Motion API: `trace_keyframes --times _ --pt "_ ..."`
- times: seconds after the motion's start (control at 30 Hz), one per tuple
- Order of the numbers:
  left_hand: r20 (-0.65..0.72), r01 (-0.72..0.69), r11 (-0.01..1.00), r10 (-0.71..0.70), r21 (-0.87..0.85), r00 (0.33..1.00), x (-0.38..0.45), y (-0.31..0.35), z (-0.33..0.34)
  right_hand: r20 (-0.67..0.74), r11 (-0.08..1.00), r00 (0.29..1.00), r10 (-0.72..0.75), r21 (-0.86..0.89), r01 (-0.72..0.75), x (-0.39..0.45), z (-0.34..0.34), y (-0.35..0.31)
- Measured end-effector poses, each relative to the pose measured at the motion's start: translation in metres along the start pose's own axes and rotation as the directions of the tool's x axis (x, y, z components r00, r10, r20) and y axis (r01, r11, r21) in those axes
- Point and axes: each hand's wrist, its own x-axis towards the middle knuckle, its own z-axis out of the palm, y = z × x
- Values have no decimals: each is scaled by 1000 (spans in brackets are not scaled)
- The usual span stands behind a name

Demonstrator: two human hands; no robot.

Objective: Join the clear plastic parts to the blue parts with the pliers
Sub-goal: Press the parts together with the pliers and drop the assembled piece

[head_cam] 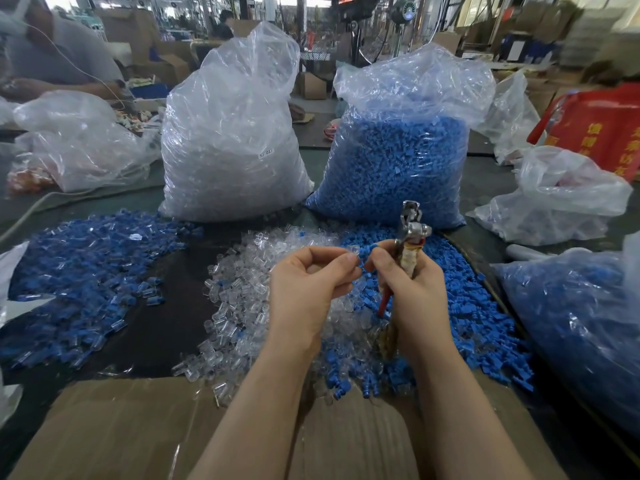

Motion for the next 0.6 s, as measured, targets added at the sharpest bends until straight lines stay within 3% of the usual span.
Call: trace_keyframes --times 0.3,0.43,0.6 --pt "17 -59 998 59 24 998 -2 -1 1 -40 987 998 -51 -153 44 0 2 2" --pt "-15 -141 983 144 114 990 -2 -2 2 -29 937 987 -156 -321 138 -3 4 3" --pt "-42 -239 937 258 256 965 -2 -5 1 -22 909 987 -160 -394 138 -4 7 5"
